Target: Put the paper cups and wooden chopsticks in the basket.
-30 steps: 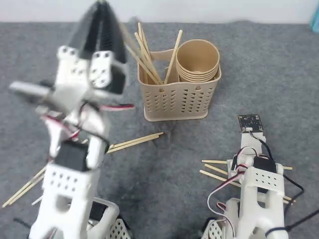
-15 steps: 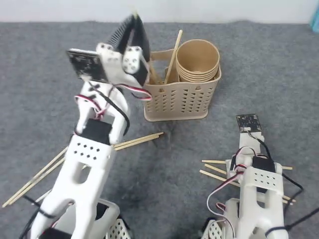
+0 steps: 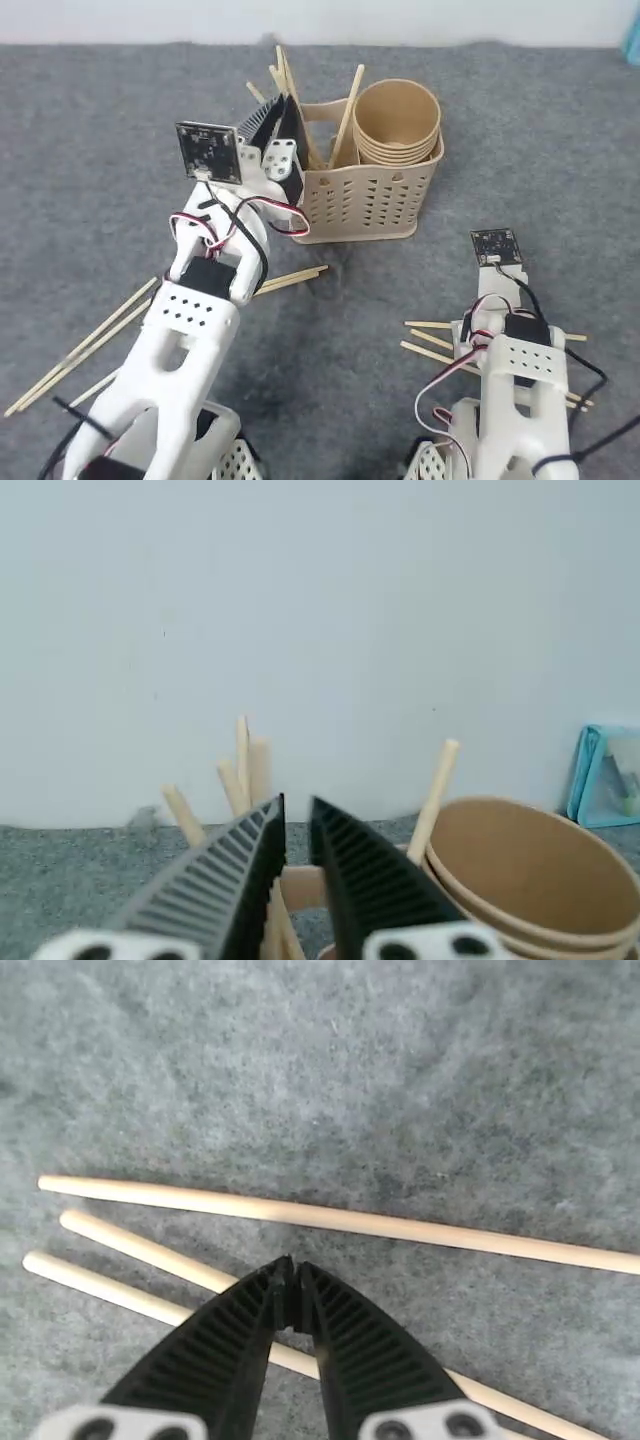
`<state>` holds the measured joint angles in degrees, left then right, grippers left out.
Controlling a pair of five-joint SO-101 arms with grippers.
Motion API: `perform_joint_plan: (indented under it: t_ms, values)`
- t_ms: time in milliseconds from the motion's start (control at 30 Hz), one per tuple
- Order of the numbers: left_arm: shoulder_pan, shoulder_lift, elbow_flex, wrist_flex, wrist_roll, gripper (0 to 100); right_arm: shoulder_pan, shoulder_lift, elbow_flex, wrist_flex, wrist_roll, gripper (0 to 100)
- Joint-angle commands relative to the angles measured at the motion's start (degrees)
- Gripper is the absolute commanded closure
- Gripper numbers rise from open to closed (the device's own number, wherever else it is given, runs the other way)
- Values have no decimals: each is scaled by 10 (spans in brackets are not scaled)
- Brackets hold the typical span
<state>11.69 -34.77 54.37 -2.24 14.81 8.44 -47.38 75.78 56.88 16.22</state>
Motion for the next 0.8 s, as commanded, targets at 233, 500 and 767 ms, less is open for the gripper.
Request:
perform_joint_plan:
  t_ms: [233, 500, 767]
  values:
    - [-17, -106, -88, 76, 6, 791, -3, -13, -4, 0, 9, 991]
    - [-163, -364, -95, 381, 8, 882, -5, -13, -4, -1, 9, 991]
    - [-326, -450, 79, 414, 9, 904, -5, -13, -2, -3, 8, 991]
